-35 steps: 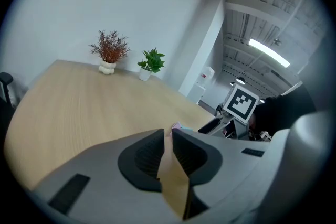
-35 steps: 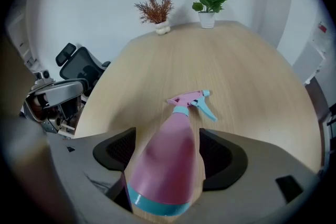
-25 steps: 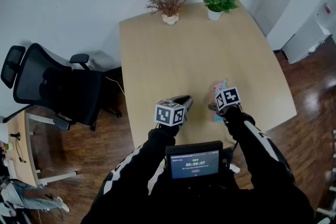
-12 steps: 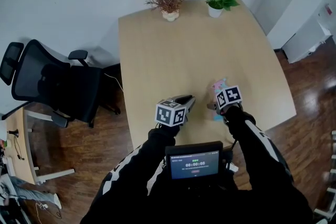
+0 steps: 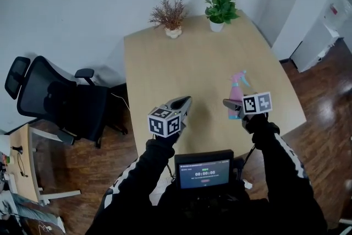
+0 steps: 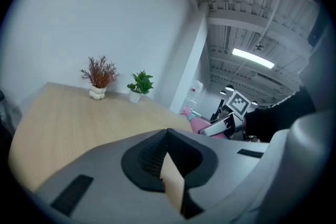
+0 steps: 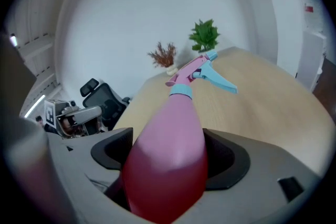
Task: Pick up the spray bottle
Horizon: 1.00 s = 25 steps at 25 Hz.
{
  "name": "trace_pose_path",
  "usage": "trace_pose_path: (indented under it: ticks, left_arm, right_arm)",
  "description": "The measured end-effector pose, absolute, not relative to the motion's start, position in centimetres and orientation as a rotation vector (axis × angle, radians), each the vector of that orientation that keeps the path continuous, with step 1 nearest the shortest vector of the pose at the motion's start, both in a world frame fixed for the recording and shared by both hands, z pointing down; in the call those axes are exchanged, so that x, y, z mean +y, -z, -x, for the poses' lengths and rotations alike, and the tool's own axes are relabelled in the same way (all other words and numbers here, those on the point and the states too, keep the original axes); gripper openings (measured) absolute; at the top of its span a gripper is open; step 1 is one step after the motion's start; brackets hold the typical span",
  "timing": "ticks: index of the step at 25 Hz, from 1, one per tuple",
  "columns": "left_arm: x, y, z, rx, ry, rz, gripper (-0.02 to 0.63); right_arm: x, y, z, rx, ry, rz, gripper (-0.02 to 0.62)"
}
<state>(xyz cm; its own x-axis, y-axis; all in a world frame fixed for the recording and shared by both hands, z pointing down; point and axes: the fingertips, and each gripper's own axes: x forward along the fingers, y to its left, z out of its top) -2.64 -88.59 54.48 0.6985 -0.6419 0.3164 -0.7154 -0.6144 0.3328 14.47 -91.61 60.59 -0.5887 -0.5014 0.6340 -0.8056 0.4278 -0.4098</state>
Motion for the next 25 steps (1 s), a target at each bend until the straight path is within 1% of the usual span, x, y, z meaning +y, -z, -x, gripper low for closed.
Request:
trace_pose_path:
  ticks: [7, 15, 20, 25]
  left_arm:
    - [-87.4, -46.6, 3.9, -1.128, -0.066, -2.541, 0.0]
    - [-84.6, -40.0, 5.4, -1.175, 0.067, -2.608, 0.0]
    - [-82.2, -36.4, 5.4, -1.154, 0.124, -2.672, 0.0]
    - [-81.1, -35.1, 5.7, -1.177, 0.135, -2.694, 0.0]
  right_arm:
    - [-90.1, -48.2, -16.0, -2.562, -0.774, -1.219, 0.393]
    - [-86.6, -39.1, -17.0, -2.726, -0.471, -1.331, 0.394]
    - [-85.2, -35.3, -18.0, -2.786, -0.283, -1.418, 0.394]
    - [-84.0, -34.5, -18.9, -2.797, -0.218, -1.456, 0.393]
